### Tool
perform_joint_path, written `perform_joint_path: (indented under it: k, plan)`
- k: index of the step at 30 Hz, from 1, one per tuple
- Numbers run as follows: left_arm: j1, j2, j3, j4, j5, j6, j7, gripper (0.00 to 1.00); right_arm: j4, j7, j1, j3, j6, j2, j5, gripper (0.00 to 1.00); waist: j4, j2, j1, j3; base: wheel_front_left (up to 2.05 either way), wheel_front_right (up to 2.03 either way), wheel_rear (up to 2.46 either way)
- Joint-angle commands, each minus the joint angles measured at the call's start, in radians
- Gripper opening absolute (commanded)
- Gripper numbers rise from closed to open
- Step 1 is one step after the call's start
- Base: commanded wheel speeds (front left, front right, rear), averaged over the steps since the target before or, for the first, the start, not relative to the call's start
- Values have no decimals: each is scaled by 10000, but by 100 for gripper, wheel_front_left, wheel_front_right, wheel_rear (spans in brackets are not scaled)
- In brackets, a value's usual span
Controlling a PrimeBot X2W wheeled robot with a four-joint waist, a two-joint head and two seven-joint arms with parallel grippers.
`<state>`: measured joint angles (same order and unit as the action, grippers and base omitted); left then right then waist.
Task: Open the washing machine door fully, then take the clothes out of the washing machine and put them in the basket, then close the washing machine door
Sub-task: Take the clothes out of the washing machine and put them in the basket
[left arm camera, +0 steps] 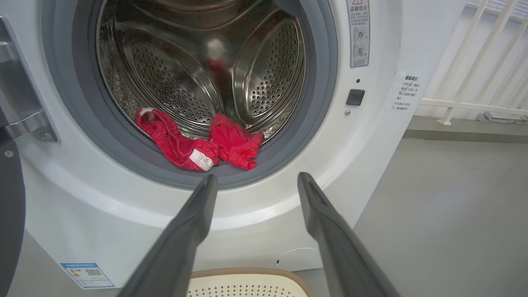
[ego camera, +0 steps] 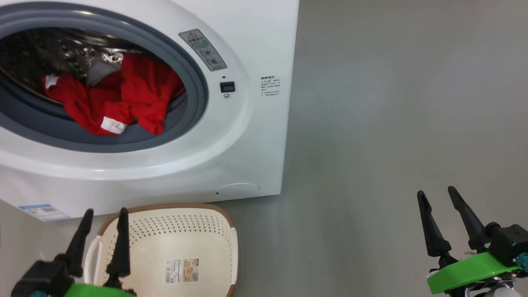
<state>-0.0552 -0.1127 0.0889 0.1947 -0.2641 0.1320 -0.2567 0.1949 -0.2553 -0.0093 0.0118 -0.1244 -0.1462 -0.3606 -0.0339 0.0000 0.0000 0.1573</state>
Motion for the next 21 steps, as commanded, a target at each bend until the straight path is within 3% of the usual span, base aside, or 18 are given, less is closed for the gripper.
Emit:
perform_joint_path:
  k: [1, 11, 21]
  plan:
    - [-574, -261, 231, -52, 100, -13, -51, 100, -250, -65, -374, -270, -63, -78, 32, 100, -49, 0, 0, 172, 0, 0, 0]
    - [-2794, -921, -379, 1775, 388, -13, -51, 100, -291, -65, -821, -355, -63, 73, 21, 100, -325, 0, 0, 1052, 0, 0, 0]
    - [-6026, -1816, -1715, 5065, -885, -13, 22, 100, -280, -65, -1379, -557, -63, 377, 2, 100, -850, 0, 0, 1986, 0, 0, 0]
